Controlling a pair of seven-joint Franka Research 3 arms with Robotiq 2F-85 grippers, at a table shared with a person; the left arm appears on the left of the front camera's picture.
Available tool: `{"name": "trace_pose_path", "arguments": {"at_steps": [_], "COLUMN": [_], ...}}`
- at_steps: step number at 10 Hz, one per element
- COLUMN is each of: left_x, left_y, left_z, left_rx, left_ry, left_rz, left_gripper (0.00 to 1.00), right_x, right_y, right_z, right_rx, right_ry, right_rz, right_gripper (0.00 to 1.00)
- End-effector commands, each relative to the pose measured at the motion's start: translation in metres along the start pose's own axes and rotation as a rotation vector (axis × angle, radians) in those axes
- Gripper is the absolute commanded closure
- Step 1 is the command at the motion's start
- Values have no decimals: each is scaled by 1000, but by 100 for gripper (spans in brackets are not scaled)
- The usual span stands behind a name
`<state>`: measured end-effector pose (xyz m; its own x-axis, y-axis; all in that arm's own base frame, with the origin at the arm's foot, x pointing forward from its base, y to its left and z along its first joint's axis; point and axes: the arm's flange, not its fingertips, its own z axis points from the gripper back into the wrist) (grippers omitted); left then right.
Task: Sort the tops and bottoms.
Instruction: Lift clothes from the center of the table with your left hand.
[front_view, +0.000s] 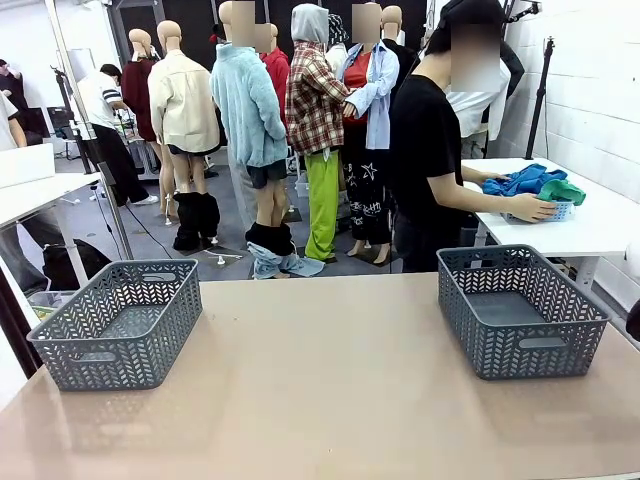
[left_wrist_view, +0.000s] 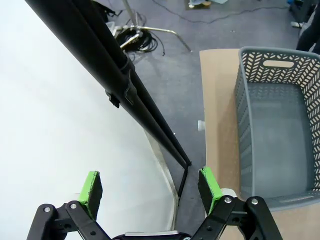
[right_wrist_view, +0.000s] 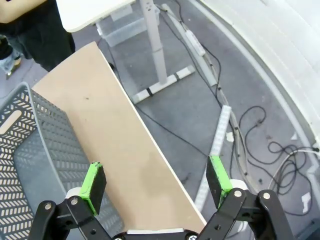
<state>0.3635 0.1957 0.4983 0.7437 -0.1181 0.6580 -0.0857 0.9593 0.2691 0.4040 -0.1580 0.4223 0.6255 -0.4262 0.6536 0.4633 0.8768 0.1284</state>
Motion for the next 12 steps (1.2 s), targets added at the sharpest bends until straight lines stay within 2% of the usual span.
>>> {"name": "trace_pose_path", "arguments": {"at_steps": [1,12], "left_x": [0,0], "left_y": [1,1], "left_z": [0,0], "left_rx": [6,6], "left_ry": [2,2], "left_rz": [4,4], "left_gripper": [0,0], "right_x": [0,0], "right_y": [0,0], "right_z": [2,2], "right_rx": [-6,-6], "right_ry": [0,0], "right_rz": [5,5], "right_gripper": [0,0]}}
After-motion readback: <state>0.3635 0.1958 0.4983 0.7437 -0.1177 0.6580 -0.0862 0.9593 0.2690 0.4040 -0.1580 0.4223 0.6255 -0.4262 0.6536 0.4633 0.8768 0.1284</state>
